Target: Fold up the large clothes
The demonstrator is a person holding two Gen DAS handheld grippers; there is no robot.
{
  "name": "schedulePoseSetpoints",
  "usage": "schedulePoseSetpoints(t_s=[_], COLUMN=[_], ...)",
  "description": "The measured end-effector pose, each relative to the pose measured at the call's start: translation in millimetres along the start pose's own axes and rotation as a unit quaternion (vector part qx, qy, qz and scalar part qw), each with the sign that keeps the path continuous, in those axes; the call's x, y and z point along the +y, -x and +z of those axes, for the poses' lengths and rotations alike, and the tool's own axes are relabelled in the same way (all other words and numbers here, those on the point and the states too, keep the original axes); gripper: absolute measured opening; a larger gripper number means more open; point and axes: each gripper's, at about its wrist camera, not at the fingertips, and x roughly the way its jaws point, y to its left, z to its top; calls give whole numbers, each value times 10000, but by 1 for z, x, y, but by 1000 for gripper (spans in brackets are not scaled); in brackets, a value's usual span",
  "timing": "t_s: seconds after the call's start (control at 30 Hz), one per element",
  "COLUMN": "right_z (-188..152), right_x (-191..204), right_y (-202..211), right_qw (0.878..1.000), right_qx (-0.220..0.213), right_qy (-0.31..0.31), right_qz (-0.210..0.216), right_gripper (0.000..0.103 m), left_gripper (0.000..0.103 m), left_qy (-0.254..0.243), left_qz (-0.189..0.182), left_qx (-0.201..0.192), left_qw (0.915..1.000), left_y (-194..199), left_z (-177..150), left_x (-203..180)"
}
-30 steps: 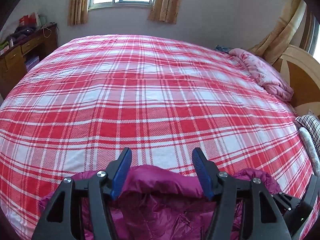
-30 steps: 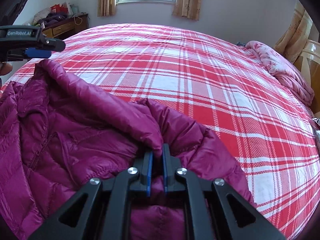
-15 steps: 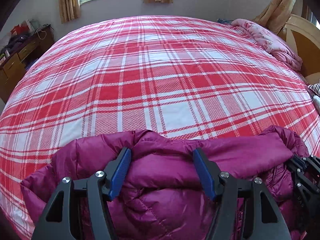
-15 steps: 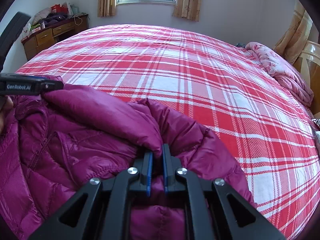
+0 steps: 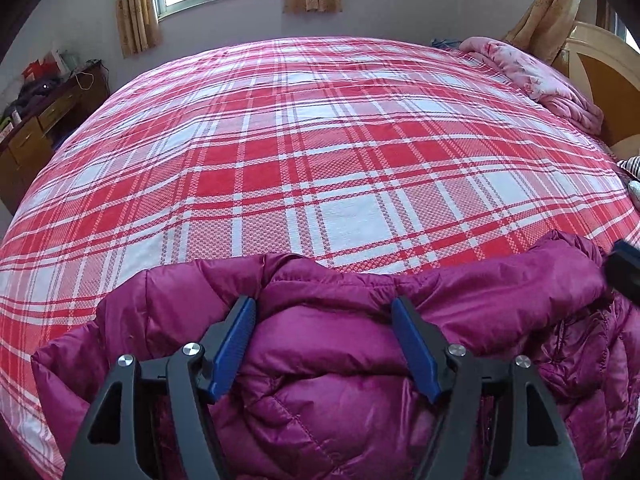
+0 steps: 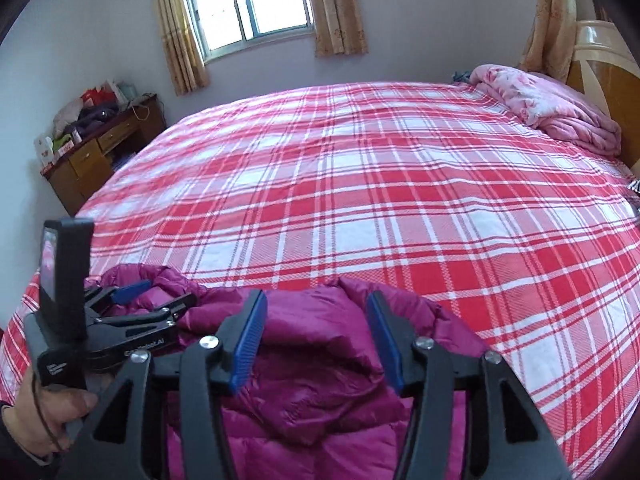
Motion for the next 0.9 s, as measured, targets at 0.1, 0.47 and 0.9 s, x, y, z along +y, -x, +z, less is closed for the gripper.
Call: schedulePoseSetpoints(t_s=[0.1,0.47,0.9], right_z=[-19,-31,-34], right_x=[-3,-9,0], right_y=[-22,-22,-31], right_qw=[9996,9999,9989], right_qx=[259,112,238], right_qy=[-2,23,208], right_qz=[-126,-83,-351], right_gripper=[42,42,42], left_gripper=[71,77,88], left_qy=[308,-167,-320], left_qz=[-251,-90,37], left_qx=[-213,6,-126], left_qw=[9990,9998,9994], left_y=[18,2,-11], left_z=[5,4,-8], left_x=[9,-20,-25])
